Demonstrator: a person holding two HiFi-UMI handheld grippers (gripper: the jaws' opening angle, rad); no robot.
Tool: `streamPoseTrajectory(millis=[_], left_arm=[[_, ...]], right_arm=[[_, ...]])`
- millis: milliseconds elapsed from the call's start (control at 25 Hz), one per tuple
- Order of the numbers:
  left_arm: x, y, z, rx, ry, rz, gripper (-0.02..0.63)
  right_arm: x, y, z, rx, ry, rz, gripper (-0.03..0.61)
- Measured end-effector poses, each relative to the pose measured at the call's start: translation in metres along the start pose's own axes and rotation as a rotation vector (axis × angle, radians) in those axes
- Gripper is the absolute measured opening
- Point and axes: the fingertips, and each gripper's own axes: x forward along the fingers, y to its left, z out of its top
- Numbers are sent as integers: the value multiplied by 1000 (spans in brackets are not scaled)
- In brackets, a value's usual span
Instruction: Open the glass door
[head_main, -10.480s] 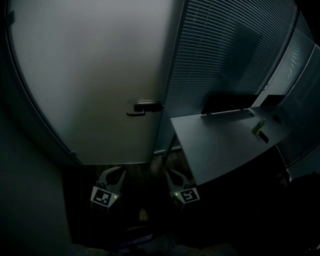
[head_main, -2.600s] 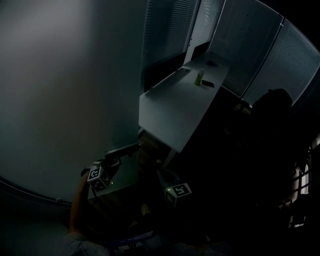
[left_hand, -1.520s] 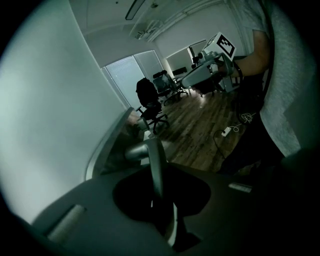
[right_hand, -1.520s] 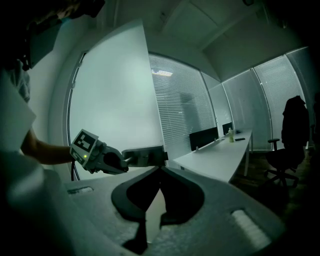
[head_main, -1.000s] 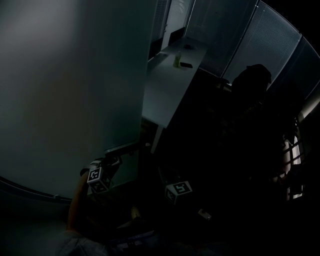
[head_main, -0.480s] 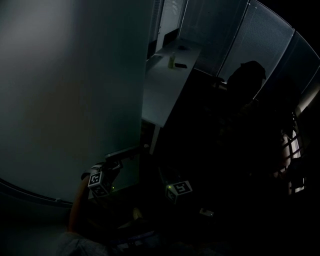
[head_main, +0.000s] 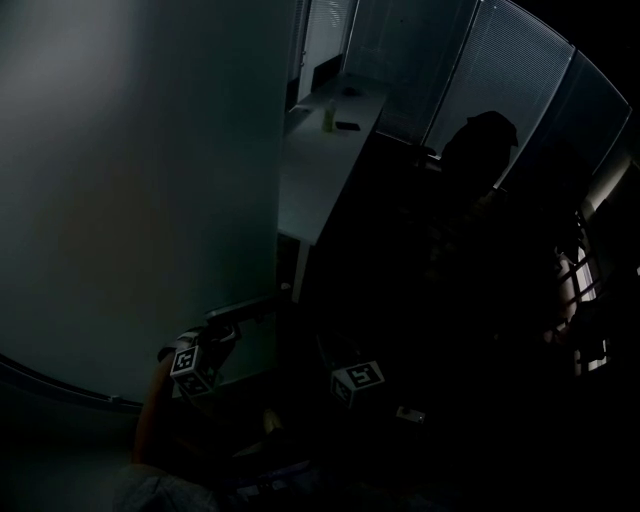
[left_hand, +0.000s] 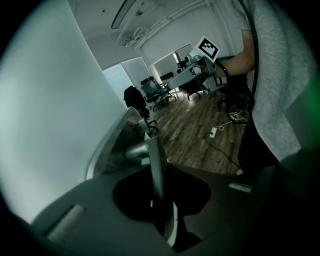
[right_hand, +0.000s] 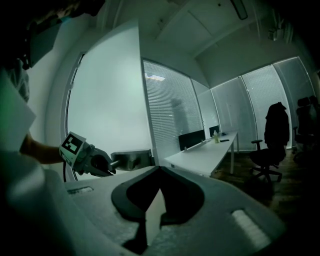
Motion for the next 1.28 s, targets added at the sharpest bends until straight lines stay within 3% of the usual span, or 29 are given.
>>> streamPoseTrajectory(millis=[880,1280], left_arm=[[-41,-121,32,94,-48,-26,49],[-49,-135,38,106,-56,-69,52]], right_arm=[[-136,48,-56,-5,12,2,2],[-148,58,-52,-1,1,-8,2]])
